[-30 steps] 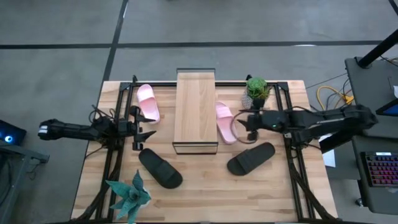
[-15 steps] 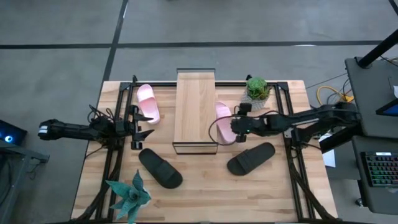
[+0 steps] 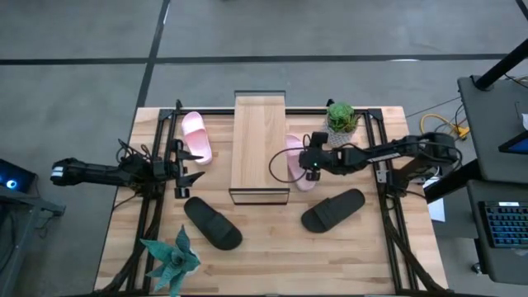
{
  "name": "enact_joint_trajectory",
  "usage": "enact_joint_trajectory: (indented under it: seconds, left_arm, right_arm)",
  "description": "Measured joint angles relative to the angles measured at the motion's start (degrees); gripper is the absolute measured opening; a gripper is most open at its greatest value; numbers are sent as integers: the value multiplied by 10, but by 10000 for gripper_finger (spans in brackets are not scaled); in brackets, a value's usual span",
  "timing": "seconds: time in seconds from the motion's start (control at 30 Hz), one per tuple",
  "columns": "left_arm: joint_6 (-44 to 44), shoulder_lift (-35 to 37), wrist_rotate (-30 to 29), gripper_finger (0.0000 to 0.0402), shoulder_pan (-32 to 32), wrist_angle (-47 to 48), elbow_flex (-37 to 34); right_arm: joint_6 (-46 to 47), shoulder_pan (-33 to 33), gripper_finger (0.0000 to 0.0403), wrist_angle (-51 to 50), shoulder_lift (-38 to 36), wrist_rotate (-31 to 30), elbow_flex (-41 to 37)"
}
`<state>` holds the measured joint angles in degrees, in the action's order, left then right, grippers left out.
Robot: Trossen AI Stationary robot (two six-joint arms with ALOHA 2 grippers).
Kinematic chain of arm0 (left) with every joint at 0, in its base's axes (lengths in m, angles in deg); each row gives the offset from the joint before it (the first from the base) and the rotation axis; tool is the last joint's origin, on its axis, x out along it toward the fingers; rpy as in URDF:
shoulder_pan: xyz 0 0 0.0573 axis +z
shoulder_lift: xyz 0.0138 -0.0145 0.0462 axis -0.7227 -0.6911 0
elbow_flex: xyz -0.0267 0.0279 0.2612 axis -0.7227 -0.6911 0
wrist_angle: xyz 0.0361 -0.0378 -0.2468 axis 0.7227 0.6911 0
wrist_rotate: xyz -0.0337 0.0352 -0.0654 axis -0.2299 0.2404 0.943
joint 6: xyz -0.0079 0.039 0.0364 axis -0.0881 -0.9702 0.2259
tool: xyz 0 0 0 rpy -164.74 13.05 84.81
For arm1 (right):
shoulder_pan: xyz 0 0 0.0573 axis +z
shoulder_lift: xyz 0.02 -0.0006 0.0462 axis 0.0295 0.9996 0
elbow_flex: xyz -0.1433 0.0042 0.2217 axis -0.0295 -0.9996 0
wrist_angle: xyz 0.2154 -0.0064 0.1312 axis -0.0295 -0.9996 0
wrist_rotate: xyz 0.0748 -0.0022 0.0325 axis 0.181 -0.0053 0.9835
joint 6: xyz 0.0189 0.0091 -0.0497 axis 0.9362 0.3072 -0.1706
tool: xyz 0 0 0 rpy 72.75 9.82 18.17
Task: Pick and place slides into the shelf
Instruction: Put the right pink slide on the shelf
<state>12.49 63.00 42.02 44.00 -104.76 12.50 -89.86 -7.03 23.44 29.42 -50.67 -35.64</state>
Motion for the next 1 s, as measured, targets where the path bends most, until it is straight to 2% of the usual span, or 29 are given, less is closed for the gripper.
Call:
enact_joint_trajectory:
  seconds: [0.4, 0.57, 0.77, 1.0]
  left_arm:
    - [0, -1, 0, 202, 0, -1, 0]
    - [0, -1, 0, 202, 0, -2, 0]
    - [1, -1, 0, 202, 0, -6, 0]
    - [0, 0, 0, 202, 0, -12, 0]
  right_arm:
    - [23, -18, 158, 39, 33, 2, 0]
    - [36, -19, 114, 33, 34, 12, 0]
    - [62, -21, 21, 27, 31, 10, 0]
    - [68, -21, 14, -10, -7, 11, 0]
